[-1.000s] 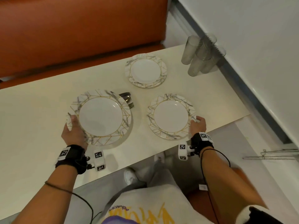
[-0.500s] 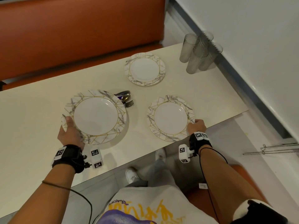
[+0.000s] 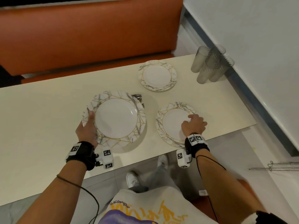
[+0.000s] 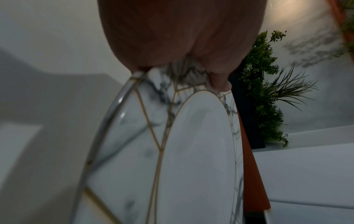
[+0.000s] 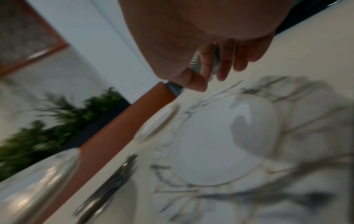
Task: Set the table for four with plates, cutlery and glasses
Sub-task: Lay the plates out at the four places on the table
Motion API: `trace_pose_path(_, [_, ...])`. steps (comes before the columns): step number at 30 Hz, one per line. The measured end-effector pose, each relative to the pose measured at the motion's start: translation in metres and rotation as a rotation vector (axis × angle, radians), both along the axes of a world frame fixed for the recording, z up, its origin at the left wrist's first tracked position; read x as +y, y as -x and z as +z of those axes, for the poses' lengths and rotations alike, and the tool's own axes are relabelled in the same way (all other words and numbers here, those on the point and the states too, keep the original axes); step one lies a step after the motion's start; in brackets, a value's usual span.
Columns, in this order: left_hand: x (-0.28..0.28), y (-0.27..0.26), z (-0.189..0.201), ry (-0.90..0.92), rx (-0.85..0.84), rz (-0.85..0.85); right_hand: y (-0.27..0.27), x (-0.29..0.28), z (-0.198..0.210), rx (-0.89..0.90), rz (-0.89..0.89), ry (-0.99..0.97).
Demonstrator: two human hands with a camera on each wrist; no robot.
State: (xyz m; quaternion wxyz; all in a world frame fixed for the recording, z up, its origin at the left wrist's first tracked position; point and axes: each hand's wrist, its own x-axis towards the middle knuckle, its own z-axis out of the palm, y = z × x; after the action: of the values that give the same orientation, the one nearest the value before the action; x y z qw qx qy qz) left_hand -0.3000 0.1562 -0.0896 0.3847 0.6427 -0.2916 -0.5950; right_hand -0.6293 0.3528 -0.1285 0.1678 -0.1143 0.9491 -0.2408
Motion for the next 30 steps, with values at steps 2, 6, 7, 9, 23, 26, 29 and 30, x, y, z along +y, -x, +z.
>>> trace_pose_path(2, [0.002,-0.003,0.005,-0.022,0.002,-0.045,-0.023,-0.026,0.006,-0.063,0.157,0.190])
trace_pose_path(6, [0.003,-0.015,0.006,-0.047,0.008,-0.108,-0.078,-0.079,0.031,-0.333,0.436,0.342])
trace_pose_path(7, [0.003,-0.018,0.008,-0.056,0.011,-0.127,-0.089,-0.092,0.036,-0.383,0.509,0.313])
trace_pose_path(9, [-0.002,-0.025,0.007,-0.071,0.032,-0.128,-0.102,-0.114,0.040,-0.391,0.623,0.223])
trace_pose_path(23, [-0.121,-0.082,-0.026,-0.139,0.066,0.256,-0.042,-0.245,0.018,-0.414,0.456,0.163])
trace_pose_path(26, [-0.162,-0.076,-0.033,-0.144,-0.042,0.314,-0.010,-0.264,0.017,-0.417,0.322,0.247])
trace_pose_path(29, [-0.194,-0.072,-0.048,-0.152,-0.058,0.351,0.016,-0.280,0.012,-0.402,0.184,0.310])
trace_pose_path(30, [-0.201,-0.070,-0.051,-0.156,-0.066,0.353,0.022,-0.285,0.009,-0.381,0.155,0.320])
